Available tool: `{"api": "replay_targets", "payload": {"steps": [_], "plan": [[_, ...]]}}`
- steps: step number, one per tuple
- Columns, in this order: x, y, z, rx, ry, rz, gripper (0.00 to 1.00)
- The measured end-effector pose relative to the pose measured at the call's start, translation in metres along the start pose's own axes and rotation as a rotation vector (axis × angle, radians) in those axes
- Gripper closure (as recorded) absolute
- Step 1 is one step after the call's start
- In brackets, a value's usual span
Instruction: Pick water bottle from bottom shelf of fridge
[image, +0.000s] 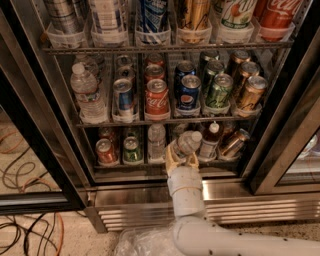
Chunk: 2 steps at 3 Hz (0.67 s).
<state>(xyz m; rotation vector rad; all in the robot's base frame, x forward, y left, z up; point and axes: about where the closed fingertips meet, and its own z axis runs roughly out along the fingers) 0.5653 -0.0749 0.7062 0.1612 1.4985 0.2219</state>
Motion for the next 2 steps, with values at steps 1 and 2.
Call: {"api": "replay_targets", "payload": {"steps": [1, 2], "plan": [[-0.032, -0.017, -0.01, -0.062, -0.003, 0.059, 1.0], [-0.053, -0.027, -0.014, -0.144, -0.003, 0.138, 1.0]]}}
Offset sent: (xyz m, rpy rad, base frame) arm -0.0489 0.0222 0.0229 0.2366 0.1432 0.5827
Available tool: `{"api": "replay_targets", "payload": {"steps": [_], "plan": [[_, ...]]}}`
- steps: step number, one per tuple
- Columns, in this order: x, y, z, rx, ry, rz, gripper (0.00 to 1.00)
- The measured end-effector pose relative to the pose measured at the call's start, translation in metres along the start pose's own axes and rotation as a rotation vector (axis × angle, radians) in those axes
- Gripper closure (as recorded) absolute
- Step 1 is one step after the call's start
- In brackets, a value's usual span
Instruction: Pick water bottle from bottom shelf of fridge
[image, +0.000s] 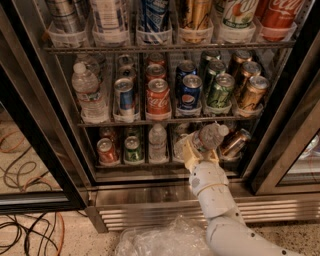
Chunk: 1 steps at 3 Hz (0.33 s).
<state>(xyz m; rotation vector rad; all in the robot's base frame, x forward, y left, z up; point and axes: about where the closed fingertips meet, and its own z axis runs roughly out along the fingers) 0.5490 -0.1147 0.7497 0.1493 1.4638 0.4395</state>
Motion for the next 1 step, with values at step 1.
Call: {"api": "replay_targets", "payload": {"steps": [1], "plan": [[0.0126, 0.018, -0.0015, -0.071, 0.054, 0.05, 1.0]]}}
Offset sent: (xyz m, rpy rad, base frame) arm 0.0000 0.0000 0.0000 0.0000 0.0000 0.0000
